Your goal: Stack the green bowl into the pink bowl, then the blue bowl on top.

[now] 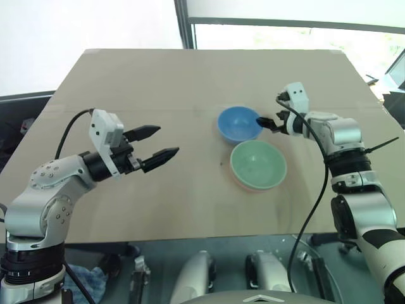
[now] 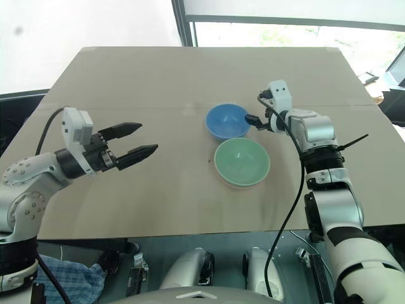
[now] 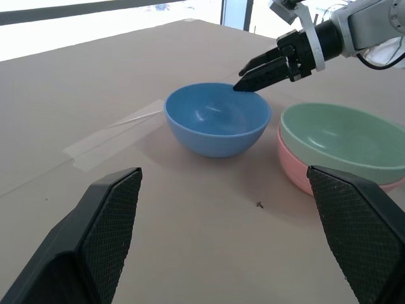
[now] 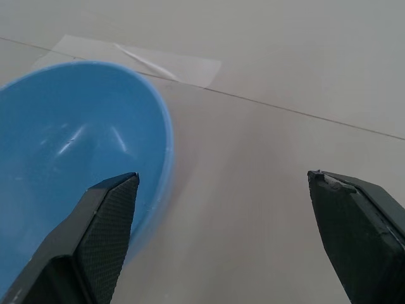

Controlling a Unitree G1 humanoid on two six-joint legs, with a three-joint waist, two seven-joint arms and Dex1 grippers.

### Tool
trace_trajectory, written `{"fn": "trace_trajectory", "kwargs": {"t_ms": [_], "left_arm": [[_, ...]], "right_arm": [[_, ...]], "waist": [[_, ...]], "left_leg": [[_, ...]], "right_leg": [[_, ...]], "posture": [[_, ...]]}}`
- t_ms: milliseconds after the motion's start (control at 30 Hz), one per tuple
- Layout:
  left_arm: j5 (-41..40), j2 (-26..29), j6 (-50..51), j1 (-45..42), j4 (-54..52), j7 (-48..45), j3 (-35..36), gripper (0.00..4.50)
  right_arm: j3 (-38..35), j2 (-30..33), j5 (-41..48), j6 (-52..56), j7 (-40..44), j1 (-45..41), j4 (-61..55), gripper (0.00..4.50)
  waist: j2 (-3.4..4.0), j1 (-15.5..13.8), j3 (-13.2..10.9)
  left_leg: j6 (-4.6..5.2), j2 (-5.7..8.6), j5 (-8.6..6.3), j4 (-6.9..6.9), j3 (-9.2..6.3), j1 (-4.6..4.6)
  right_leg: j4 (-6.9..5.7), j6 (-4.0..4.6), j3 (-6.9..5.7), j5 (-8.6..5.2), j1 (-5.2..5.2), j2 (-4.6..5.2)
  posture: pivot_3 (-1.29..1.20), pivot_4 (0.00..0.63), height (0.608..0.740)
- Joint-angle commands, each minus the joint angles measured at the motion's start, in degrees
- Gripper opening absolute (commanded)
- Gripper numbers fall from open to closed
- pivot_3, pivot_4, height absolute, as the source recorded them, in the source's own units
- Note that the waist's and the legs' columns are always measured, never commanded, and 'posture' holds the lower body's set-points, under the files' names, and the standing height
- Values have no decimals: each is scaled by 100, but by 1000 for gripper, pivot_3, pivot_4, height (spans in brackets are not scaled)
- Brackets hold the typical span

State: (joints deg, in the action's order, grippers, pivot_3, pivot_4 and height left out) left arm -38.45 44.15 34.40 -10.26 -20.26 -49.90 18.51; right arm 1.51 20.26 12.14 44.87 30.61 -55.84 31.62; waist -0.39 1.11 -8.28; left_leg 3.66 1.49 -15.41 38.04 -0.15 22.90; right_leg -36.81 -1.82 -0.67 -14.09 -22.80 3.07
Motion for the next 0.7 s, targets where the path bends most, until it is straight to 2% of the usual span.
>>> {"fn": "trace_trajectory", "kwargs": {"t_ms": [33, 533, 667, 700], "left_arm": [[-3, 6, -152, -125, -81, -17, -33, 4427], [113, -13, -324, -249, 31, -33, -254, 4427], [124, -8, -347, -275, 52, -36, -276, 4500], [128, -5, -353, -276, 57, -41, -277, 4500]], "right_arm": [[89, -22, 7, 47, 155, -59, -449, 4500], [351, -221, -151, 146, 160, 214, -570, 4500], [380, -274, -212, 45, 144, 220, -612, 3508], [383, -284, -220, 44, 144, 224, -630, 3014]], "waist": [[0, -8, 0], [0, -10, 0], [0, -12, 0], [0, -13, 0]], "left_leg": [[0, 0, 0, 0, 0, 0], [-1, 0, 0, -10, 0, 0], [-2, 1, 1, -12, 1, 1], [-3, 1, 1, -13, 1, 1]], "right_leg": [[0, 0, 0, 0, 0, 0], [2, 0, 1, 0, -7, 1], [2, 0, 1, 0, -8, 1], [2, 0, 1, 0, -14, 1]], "posture": [[0, 150, 740], [0, 150, 740], [0, 150, 740], [0, 150, 740]]}}
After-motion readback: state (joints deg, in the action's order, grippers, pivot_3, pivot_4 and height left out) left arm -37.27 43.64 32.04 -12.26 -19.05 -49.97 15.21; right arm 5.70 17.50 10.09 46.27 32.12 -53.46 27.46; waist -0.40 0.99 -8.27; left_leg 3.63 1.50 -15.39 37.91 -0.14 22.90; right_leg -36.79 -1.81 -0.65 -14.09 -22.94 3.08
